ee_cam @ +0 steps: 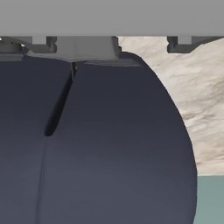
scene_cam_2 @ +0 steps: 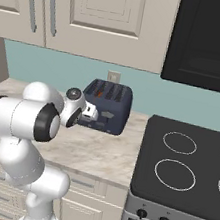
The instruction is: Start the toaster. Once the lever pops up, take the bread to the plate on the dining counter.
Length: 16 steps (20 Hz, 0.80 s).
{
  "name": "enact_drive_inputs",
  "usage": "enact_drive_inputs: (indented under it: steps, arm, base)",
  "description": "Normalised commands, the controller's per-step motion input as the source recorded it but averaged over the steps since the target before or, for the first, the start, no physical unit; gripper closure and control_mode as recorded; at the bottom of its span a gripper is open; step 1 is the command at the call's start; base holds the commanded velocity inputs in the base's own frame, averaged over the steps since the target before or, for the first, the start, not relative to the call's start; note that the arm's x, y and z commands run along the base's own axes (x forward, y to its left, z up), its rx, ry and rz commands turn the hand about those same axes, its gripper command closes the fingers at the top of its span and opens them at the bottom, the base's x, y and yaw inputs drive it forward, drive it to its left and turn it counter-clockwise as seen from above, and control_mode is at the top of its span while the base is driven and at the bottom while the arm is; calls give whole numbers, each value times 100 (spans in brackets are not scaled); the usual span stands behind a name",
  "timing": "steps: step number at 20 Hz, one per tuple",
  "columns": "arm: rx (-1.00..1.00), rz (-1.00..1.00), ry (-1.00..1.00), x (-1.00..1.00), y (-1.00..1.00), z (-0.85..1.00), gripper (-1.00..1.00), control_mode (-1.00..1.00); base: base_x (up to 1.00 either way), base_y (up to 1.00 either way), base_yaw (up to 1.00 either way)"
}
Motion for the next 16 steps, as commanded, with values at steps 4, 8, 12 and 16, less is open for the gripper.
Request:
enact_drive_inputs:
  steps: [4, 8, 12, 16]
  arm:
    - [0, 0, 0, 0, 0, -13, -100, -100]
    - [0, 0, 0, 0, 0, -12, -100, -100]
    - [0, 0, 0, 0, 0, -3, -100, -100]
    - [0, 0, -2, -7, 0, 0, -100, -100]
  base:
    - [0, 0, 0]
    - [0, 0, 0]
    - [0, 0, 0]
    - [0, 0, 0]
